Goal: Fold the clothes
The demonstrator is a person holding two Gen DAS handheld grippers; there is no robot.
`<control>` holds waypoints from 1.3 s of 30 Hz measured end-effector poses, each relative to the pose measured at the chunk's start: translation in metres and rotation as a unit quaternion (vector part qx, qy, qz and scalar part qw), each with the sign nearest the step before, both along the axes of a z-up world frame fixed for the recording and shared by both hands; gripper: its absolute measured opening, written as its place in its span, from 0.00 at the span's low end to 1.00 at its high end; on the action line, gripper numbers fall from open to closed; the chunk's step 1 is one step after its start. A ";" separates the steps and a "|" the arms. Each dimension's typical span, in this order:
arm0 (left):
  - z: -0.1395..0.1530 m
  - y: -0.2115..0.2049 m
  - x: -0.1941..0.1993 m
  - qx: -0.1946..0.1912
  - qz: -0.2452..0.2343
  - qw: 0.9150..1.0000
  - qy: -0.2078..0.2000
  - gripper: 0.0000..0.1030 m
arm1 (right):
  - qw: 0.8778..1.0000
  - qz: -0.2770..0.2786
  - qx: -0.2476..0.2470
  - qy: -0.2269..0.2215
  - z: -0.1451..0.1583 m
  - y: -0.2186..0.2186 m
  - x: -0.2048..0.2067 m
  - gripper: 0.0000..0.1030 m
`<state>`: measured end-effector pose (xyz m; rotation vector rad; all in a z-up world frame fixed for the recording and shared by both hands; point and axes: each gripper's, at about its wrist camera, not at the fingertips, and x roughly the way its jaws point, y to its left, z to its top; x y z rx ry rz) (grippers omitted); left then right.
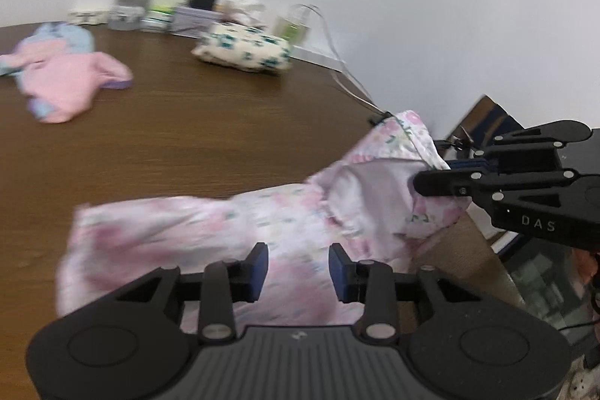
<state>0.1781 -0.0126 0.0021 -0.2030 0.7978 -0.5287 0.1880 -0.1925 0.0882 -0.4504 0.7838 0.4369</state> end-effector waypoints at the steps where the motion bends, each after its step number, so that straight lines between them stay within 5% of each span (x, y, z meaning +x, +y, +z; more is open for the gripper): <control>1: 0.000 0.008 -0.002 0.003 0.006 1.000 0.002 0.32 | 1.000 0.009 -0.006 0.001 0.000 0.008 0.000 0.04; 8: -0.021 0.038 -0.003 -0.019 0.020 0.999 0.034 0.30 | 0.998 0.043 0.015 0.047 -0.011 0.052 0.009 0.04; 20: -0.021 0.065 -0.014 -0.056 0.024 0.997 0.037 0.28 | 0.987 0.019 0.108 0.120 -0.061 0.075 0.026 0.07; 24: -0.005 0.078 -0.017 -0.079 0.032 0.996 0.017 0.28 | 0.974 0.005 0.184 0.132 -0.062 0.060 0.027 0.23; 30: 0.024 0.068 -0.008 -0.091 0.008 0.995 -0.027 0.28 | 0.955 -0.023 0.285 0.081 -0.039 0.006 0.003 0.26; 35: 0.030 0.019 0.016 -0.051 -0.035 0.997 -0.050 0.21 | 0.973 -0.039 0.223 0.040 -0.052 0.002 -0.005 0.26; 39: 0.015 0.001 0.029 0.000 0.000 0.999 -0.042 0.16 | 0.980 -0.012 0.194 0.027 -0.066 0.019 -0.012 0.26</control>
